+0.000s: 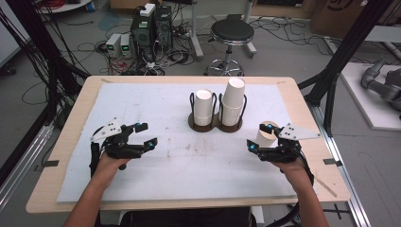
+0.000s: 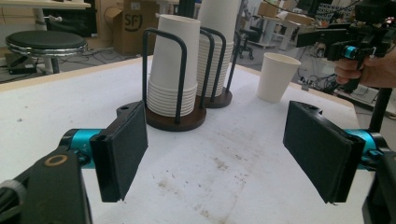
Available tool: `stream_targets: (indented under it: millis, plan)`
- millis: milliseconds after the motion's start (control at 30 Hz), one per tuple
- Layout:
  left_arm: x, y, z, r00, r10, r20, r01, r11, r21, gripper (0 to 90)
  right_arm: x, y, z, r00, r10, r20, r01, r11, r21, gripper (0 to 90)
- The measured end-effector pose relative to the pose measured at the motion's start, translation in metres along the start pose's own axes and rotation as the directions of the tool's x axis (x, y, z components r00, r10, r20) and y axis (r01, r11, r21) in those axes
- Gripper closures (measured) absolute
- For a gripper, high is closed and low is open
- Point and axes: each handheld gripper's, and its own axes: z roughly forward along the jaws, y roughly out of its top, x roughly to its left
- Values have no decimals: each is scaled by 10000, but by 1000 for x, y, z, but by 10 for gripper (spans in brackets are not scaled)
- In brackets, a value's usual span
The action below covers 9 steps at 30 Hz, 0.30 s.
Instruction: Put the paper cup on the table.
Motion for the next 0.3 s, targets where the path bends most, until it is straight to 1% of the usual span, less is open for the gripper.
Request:
stream_targets:
  millis: [300]
  plan:
    - [2, -1, -2, 9999, -72, -108, 71, 9999, -85, 220, 1, -3, -1, 10000, 59, -2, -59, 10000, -9, 206]
